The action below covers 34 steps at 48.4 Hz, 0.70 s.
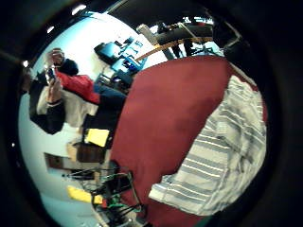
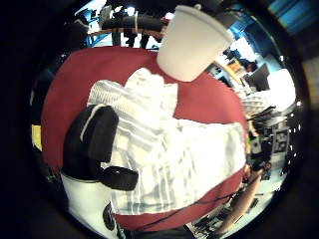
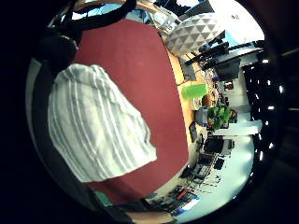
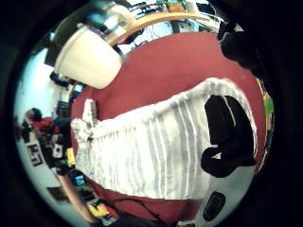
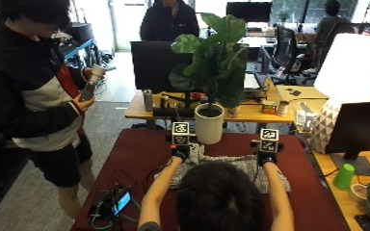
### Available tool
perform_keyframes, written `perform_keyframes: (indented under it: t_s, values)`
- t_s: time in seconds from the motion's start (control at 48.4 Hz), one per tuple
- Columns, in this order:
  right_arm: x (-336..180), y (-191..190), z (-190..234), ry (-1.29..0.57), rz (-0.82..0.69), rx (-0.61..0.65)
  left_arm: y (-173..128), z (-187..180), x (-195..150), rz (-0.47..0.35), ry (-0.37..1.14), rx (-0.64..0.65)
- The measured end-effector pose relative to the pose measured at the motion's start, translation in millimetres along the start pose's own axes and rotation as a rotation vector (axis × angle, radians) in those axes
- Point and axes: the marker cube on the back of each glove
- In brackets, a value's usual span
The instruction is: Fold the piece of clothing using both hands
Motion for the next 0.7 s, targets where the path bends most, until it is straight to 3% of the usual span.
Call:
perform_keyframes:
  t_s: [0.083,0.186,0.289,0.331,0.434,0.558,0.703]
  values:
    - [17.8,15.2,0.7,-0.005,0.018,-0.077,12.6,-1.6,9.0,0.081,0.076,-0.023]
    - [42.5,40.7,11.8,0.019,0.097,-0.258,54.9,6.8,20.5,0.178,0.122,-0.188]
    - [61.5,77.5,32.9,0.048,0.163,-0.579,96.7,27.0,28.1,0.254,0.139,-0.352]
    - [67.5,89.7,41.1,0.046,0.201,-0.654,108.8,37.7,27.2,0.255,0.121,-0.396]
    - [80.0,107.8,60.5,0.032,0.296,-0.687,120.8,66.8,22.7,0.219,0.067,-0.402]
    - [83.7,133.1,72.1,-0.036,0.416,-0.772,135.9,96.6,20.6,0.191,0.074,-0.546]
    - [81.3,122.4,76.7,-0.064,0.417,-0.57,138.6,94.6,21.8,0.203,0.06,-0.619]
